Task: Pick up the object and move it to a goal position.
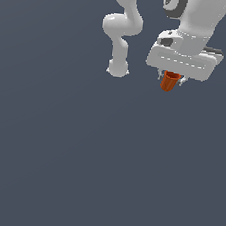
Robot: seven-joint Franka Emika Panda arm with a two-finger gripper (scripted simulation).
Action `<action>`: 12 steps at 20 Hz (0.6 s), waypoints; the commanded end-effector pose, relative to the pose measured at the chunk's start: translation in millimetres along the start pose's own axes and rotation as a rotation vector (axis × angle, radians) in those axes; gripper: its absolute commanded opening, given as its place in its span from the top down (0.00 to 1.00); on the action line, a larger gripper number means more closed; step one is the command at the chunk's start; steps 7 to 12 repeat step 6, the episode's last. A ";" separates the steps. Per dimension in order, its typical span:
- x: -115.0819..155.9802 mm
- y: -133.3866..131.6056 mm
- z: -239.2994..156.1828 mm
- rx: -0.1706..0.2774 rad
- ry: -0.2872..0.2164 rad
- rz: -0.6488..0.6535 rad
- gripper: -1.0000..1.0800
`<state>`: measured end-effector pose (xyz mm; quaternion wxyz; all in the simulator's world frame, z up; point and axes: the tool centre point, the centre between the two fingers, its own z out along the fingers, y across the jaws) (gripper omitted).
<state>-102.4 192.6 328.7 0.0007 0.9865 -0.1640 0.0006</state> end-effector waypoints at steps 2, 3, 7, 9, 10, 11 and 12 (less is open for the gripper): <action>-7.1 -6.9 -12.0 0.000 -0.001 0.001 1.00; -8.2 -8.0 -13.9 0.000 -0.001 0.001 1.00; -9.6 -9.6 -16.3 0.000 -0.001 0.001 1.00; -9.6 -9.6 -16.3 0.000 -0.001 0.001 1.00; -9.6 -9.6 -16.3 0.000 -0.001 0.001 1.00; -9.6 -9.6 -16.3 0.000 -0.001 0.001 1.00; -9.6 -9.6 -16.3 0.000 -0.001 0.001 1.00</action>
